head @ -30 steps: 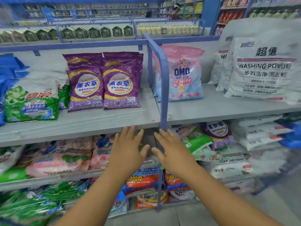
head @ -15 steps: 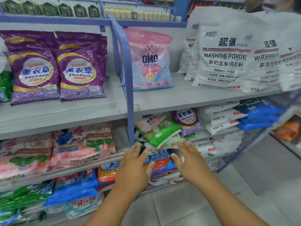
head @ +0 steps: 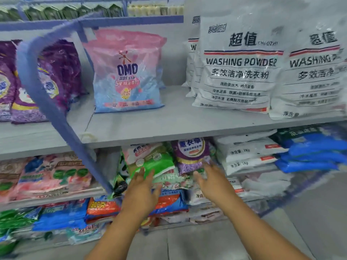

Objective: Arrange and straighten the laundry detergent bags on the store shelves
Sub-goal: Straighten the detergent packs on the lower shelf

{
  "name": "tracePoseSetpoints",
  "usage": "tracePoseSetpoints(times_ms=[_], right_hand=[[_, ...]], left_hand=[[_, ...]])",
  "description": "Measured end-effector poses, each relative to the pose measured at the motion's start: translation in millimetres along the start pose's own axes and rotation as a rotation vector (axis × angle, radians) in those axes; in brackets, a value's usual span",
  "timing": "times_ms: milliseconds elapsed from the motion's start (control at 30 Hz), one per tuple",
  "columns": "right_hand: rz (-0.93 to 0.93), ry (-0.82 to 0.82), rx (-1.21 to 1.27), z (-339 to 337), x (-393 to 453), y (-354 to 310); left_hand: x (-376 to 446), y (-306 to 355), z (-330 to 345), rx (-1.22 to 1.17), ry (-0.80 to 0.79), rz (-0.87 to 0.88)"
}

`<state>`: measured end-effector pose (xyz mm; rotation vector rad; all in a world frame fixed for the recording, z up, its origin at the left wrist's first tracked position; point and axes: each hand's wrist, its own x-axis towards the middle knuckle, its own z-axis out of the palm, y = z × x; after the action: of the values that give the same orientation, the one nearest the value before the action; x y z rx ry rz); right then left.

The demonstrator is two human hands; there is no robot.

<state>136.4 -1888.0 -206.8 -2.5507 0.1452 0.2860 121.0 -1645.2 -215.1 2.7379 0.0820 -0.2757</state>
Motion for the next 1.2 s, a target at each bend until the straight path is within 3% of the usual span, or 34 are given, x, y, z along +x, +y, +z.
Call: tracePoseSetpoints(times_ms=[167, 333, 500, 633, 767, 1000, 1200], right_hand=[[0.078, -0.072, 0.174, -21, 58, 19], [0.137, -0.093, 0.238, -21, 99, 14], [0.249, -0.069, 0.527, -17, 112, 20], [0.339, -0.225, 0.724, -15, 98, 34], [0.351, -0.258, 0.826, -14, 80, 57], [0.149, -0.133, 0.784, -35, 43, 103], [0.186, -0.008, 1.036, -59, 27, 158]], left_hand=[[1, 22, 21, -0.042, 0.018, -0.099], [1, 40, 33, -0.036, 0.027, -0.073], [15, 52, 39, -0.164, -0.010, -0.016], [33, 70, 37, -0.342, 0.017, 0.000], [50, 87, 47, -0.441, -0.013, -0.022], [73, 119, 55, -0.653, -0.042, -0.222], [109, 143, 65, -0.674, 0.025, -0.429]])
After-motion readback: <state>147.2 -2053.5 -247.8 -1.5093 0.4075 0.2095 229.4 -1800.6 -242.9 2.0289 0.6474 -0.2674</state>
